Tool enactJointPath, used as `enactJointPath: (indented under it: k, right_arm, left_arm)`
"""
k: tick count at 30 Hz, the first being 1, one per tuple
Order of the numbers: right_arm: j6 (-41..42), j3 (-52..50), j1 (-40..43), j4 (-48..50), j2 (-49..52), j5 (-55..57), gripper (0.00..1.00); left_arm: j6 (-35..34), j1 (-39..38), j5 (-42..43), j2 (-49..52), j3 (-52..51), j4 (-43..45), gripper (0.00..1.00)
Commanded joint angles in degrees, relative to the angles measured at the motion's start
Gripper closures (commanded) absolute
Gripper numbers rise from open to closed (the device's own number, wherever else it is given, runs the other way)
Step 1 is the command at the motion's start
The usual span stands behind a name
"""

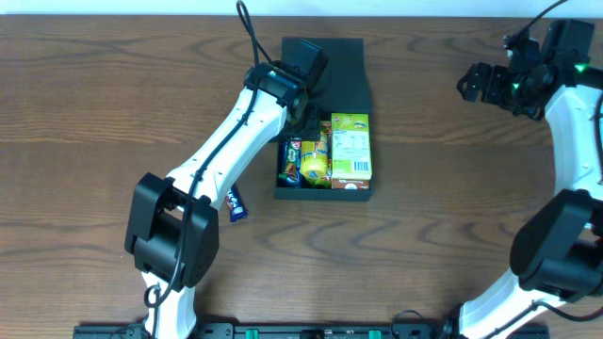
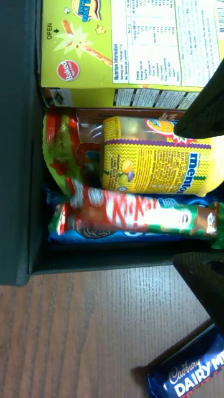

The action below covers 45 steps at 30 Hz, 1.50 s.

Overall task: Pack container
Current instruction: 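Release the KitKat and grasp the blue Dairy Milk bar with the left gripper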

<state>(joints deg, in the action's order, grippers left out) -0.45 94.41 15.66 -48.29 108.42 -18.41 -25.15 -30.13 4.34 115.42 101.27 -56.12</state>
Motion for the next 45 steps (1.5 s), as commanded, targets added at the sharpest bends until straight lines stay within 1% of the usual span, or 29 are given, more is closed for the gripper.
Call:
enactJointPath:
  k: [1, 4, 10, 13, 18, 20, 23, 26, 29, 33, 38, 45]
  right_arm:
    - [0.55, -0.07, 0.39, 0.11, 0.46, -0.02, 0.01]
    - [0.55, -0.09, 0.39, 0.11, 0.46, -0.02, 0.01]
    - [0.59, -0.09, 0.39, 0.11, 0.46, -0.02, 0.01]
    - [0.59, -0.09, 0.39, 0.11, 0.46, -0.02, 0.01]
    - [0.59, -0.09, 0.39, 0.13, 0.46, -0.04, 0.01]
    - [0.59, -0.09, 0.39, 0.13, 0.46, -0.02, 0.01]
    - [0.61, -0.09, 0.39, 0.11, 0.46, -0.02, 0.01]
    - [0.61, -0.09, 0.39, 0.09, 0.46, -0.04, 0.01]
    - [0.63, -0.09, 0.39, 0.09, 0.46, -0.04, 0.01]
    - [0.63, -0.09, 0.39, 0.09, 0.46, -0.04, 0.01]
    - [1.07, -0.09, 0.39, 0.07, 0.46, -0.02, 0.01]
    - [1.09, -0.09, 0.39, 0.07, 0.46, -0.02, 0.01]
  left_arm:
    - [1.33, -0.07, -0.35, -0.11, 0.92, -0.39, 0.41]
    - [1.51, 0.48, -3.48, -1.77, 1.46, -1.57, 0.42]
    - [-2.32, 4.17, -14.05, -6.01, 1.60, -8.17, 0.43]
    - [-2.32, 8.39, -13.68, -6.23, 1.29, -12.70, 0.43]
    - [-1.88, 13.16, -11.96, -6.25, -4.24, -12.79, 0.40]
    - [-1.81, 14.62, -11.19, -6.25, -7.78, -11.39, 0.39]
    - [-0.11, 16.35, -5.92, -6.25, -13.46, -7.37, 0.37]
    - [-0.26, 17.00, -3.13, -6.25, -17.99, -4.22, 0.36]
    - [-0.85, 17.00, -2.97, -6.25, -21.22, -1.22, 0.33]
    - [-0.83, 17.00, -1.11, -6.25, -24.90, 3.28, 0.26]
    - [-1.73, 17.03, -0.04, -6.23, -29.14, 7.39, 0.27]
    - [-1.70, 17.00, -0.13, -6.10, -32.00, 11.19, 0.32]
